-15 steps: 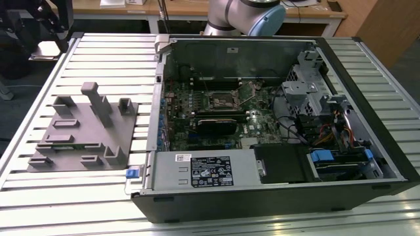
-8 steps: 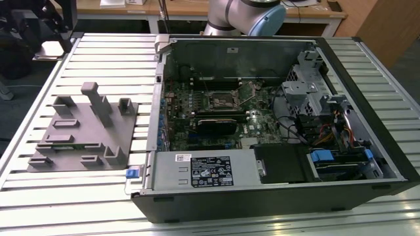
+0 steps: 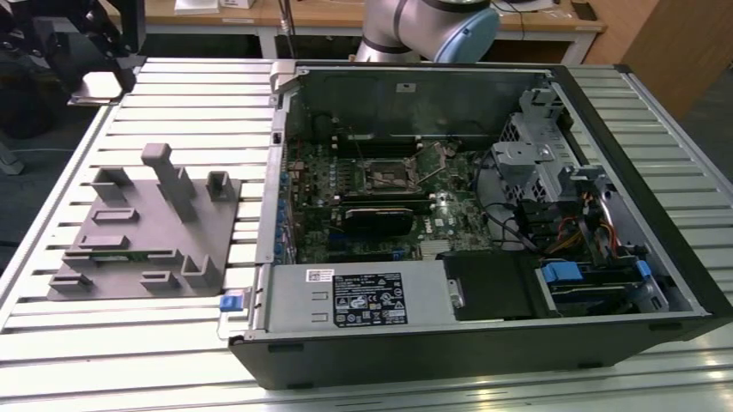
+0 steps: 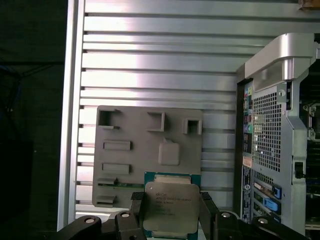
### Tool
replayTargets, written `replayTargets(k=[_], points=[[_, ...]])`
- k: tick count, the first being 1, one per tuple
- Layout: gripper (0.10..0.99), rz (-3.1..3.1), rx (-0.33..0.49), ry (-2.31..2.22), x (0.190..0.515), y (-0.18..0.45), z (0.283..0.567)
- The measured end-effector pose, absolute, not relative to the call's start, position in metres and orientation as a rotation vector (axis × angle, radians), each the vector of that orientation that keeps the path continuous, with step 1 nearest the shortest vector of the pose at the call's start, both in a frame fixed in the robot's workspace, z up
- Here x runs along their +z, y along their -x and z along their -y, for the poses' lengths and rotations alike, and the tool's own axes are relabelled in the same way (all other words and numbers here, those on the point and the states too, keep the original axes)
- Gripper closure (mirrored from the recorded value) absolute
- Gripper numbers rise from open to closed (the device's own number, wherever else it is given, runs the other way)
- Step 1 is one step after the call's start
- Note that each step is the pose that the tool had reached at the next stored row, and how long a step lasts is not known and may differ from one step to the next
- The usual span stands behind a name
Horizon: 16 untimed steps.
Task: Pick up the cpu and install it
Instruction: 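Pick up the cpu and move it towards the insertion slot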
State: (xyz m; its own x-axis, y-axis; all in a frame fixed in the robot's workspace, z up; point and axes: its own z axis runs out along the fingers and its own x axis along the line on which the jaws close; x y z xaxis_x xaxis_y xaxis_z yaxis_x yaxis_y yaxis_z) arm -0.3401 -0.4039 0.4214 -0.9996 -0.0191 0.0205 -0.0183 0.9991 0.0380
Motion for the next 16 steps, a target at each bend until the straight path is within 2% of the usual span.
replayTargets(k=[16], points=[[0.557,3.120,-0.059,-0.029,0.421,0.321,0.404]])
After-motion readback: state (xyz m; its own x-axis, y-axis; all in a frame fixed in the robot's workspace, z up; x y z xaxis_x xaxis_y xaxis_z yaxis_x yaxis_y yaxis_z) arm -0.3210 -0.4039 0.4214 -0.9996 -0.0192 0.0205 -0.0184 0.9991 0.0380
